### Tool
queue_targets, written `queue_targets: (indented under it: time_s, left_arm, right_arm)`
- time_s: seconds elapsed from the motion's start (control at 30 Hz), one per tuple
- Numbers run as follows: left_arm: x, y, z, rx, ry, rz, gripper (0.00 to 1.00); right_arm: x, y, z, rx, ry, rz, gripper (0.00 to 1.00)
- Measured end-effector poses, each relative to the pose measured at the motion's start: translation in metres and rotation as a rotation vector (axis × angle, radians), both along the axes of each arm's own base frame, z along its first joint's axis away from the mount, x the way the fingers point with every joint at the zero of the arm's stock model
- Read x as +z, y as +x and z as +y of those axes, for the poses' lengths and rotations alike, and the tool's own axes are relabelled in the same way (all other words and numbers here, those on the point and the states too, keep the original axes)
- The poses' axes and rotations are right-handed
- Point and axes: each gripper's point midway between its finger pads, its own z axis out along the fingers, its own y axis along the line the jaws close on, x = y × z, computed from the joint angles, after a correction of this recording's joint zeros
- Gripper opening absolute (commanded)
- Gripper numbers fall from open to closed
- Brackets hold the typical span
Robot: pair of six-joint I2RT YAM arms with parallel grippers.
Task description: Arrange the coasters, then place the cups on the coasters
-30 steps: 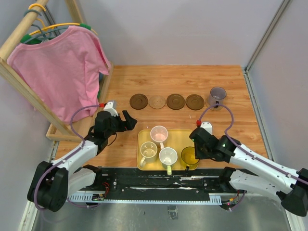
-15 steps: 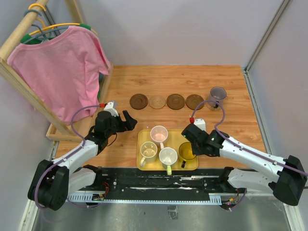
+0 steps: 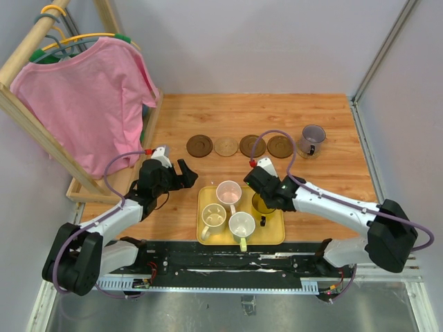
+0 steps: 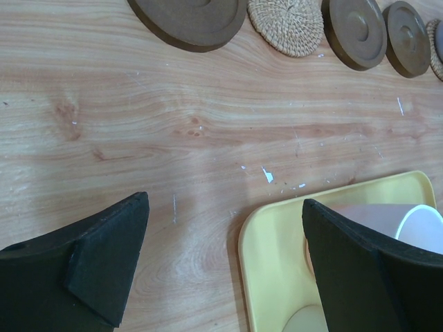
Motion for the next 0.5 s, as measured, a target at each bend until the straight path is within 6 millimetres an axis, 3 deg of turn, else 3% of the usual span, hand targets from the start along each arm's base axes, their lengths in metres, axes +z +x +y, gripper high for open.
queue_targets:
  time_s: [0.07, 0.23, 0.33, 0.47, 0.5]
  left_arm:
    - [0.0, 0.0, 0.0, 0.0, 0.0, -0.001, 0.96]
    - [0.001, 0.001, 0.0, 0.002, -0.002, -0.005, 0.96]
    - [0.002, 0.001, 0.0, 0.002, -0.003, -0.007, 0.96]
    - [0.005, 0.001, 0.0, 0.002, -0.006, -0.016, 0.96]
    - [0.006, 0.001, 0.0, 0.002, -0.007, -0.02, 0.96]
  right_arm:
    - [-0.003, 0.006, 0.0, 0.016, -0.028, -0.006, 0.32]
    - [0.001, 0.018, 0.001, 0.041, -0.051, -0.036, 0.55]
    - [0.013, 0.025, 0.004, 0.045, -0.033, -0.072, 0.67]
    - [0.036, 0.025, 0.004, 0.035, 0.033, -0.127, 0.99]
    - [0.044, 0.024, 0.003, 0.031, 0.059, -0.144, 0.99]
